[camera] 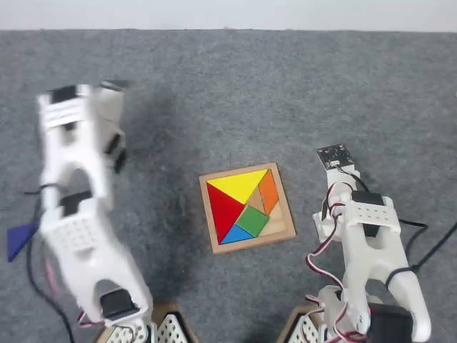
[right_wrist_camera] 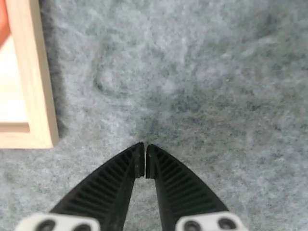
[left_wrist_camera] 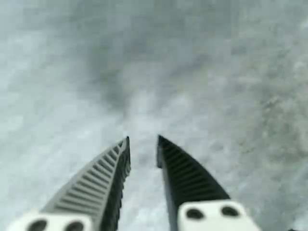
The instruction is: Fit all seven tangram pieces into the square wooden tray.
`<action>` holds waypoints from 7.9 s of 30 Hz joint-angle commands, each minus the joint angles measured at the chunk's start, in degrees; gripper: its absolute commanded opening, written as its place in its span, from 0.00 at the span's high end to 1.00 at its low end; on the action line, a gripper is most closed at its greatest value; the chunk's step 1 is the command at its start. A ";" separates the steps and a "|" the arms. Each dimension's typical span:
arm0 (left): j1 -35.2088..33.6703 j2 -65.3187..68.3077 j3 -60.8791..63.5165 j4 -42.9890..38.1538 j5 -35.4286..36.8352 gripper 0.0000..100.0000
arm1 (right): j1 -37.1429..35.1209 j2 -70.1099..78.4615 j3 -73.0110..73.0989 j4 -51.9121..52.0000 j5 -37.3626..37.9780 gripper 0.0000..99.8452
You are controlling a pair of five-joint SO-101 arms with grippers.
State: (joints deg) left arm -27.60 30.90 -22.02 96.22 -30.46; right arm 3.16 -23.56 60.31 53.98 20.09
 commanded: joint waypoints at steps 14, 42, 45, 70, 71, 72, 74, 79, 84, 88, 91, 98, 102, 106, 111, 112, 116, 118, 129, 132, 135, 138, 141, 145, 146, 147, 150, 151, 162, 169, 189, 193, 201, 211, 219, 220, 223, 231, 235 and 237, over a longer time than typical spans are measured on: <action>-40.88 4.22 -0.66 -4.57 -20.57 0.81 | 0.04 -0.31 -0.18 -1.01 0.44 0.97; -21.01 16.62 -0.31 -0.18 -15.82 0.81 | 0.04 -0.22 -0.18 -1.01 0.53 0.97; -17.49 16.79 -0.31 0.09 -13.80 0.81 | 0.04 -0.22 -0.26 -1.01 0.53 0.97; 19.08 -10.55 24.92 -3.52 -0.09 0.81 | 0.31 -0.22 -0.35 -1.10 0.62 0.97; 19.34 -10.46 24.92 -3.60 0.00 0.81 | 0.31 -0.22 -0.35 -1.10 0.62 0.97; 19.43 -10.02 24.92 -3.60 0.09 0.81 | 0.31 -0.22 -0.26 -1.10 0.62 0.97; 18.64 -8.97 24.92 -4.48 0.09 0.81 | 0.22 -0.22 -0.26 -1.10 0.62 0.97; 12.40 -4.13 25.01 -6.42 -0.79 0.81 | 0.13 -0.22 -0.18 -1.10 0.62 0.97; 5.98 1.58 25.01 -8.70 -3.43 0.81 | 0.04 -0.22 -0.18 -1.01 0.62 0.97; 1.85 3.69 24.92 -9.23 -5.80 0.81 | 0.04 -0.22 -0.18 -1.01 0.62 0.97; -0.88 2.55 24.92 -9.23 -7.38 0.81 | 0.04 -0.22 -0.18 -1.01 0.62 0.97; -5.10 -1.76 24.84 -6.59 -11.34 0.81 | 0.04 -0.22 -0.18 -1.01 0.53 0.97; -4.92 -7.74 24.84 -5.63 -11.96 0.81 | 0.04 -0.22 -0.18 -1.01 0.44 0.97; -5.19 -16.53 25.01 -5.63 -11.87 0.81 | 0.04 -0.22 -0.18 -1.01 0.44 0.97; -8.97 -28.92 25.10 -5.71 -8.26 0.81 | -2.68 -0.22 -1.32 -0.31 0.44 0.97; -11.16 -31.30 25.10 -6.33 -7.74 0.81 | -3.91 -0.22 -2.02 0.57 0.35 0.97; -21.54 -36.22 25.01 -9.93 -7.65 0.81 | -11.47 -0.13 -8.53 5.85 -1.14 0.97; -26.90 -35.96 25.01 -12.40 -8.44 0.81 | -17.63 -0.13 -13.01 7.60 -3.08 0.97; -42.90 -32.18 24.84 -17.23 -21.36 0.81 | -48.75 25.45 -57.05 21.32 -4.31 0.82; -46.07 -30.95 24.92 -20.92 -22.77 0.81 | -53.85 33.98 -67.78 23.16 1.67 0.81; -48.88 -28.40 24.92 -24.62 -23.12 0.81 | -57.27 41.36 -75.69 24.84 8.09 0.81; -51.34 -24.70 24.92 -26.81 -25.23 0.81 | -59.38 48.04 -80.97 24.75 12.75 0.81; -53.45 -20.92 24.75 -28.40 -25.67 0.81 | -60.79 53.76 -86.68 24.66 15.30 0.81; -54.42 -18.11 24.66 -29.27 -26.64 0.81 | -62.37 59.12 -95.03 25.10 17.14 0.81; -54.59 -17.85 24.66 -29.27 -26.81 0.81 | -62.99 60.26 -96.97 25.10 17.49 0.81; -54.68 -17.76 24.66 -29.19 -26.81 0.81 | -63.60 61.32 -98.81 25.10 17.85 0.81; -54.68 -17.76 24.75 -29.19 -26.81 0.81 | -65.54 64.75 -102.68 25.10 18.55 0.81; -54.68 -17.85 24.75 -29.10 -26.81 0.81 | -65.98 65.89 -103.74 24.84 18.55 0.81; -55.65 -18.02 24.92 -29.10 -26.81 0.81 | -64.57 79.16 -117.89 31.69 25.05 0.81; -56.44 -18.02 25.01 -29.01 -26.81 0.81 | -62.11 85.85 -125.71 31.87 27.16 0.81; -56.70 -18.11 24.92 -29.01 -26.90 0.81 | -60.62 91.03 -129.23 41.98 38.33 0.93; -56.70 -18.11 24.92 -29.01 -26.90 0.81 | -60.26 90.95 -129.49 44.09 38.33 0.95; -56.70 -18.11 24.92 -29.01 -26.90 0.81 | -59.74 91.56 -135.82 42.95 32.70 0.79; -56.79 -17.85 24.84 -29.54 -26.90 0.81 | -59.74 90.24 -138.99 42.42 32.35 0.78; -57.05 -17.58 24.84 -29.54 -28.04 0.81 | -59.47 90.24 -147.08 36.88 29.27 0.78; -57.05 -17.58 24.84 -29.36 -28.57 0.81 | -59.21 90.24 -146.99 34.77 28.48 0.78; -57.14 -17.58 24.92 -29.10 -28.66 0.81 | -59.30 91.82 -146.20 25.89 25.23 0.78; -57.67 -17.67 24.92 -29.10 -28.66 0.81 | -59.30 102.20 -145.05 16.75 23.91 0.78; -57.41 -17.76 24.92 -29.10 -28.92 0.81 | -58.95 100.35 -148.13 32.40 31.38 0.78; -57.32 -17.76 24.92 -29.10 -28.84 0.81 | -58.77 100.26 -148.66 39.69 34.37 0.78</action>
State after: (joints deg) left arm -84.92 13.85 3.21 67.91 -58.24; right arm -57.05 79.56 -86.24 82.81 50.24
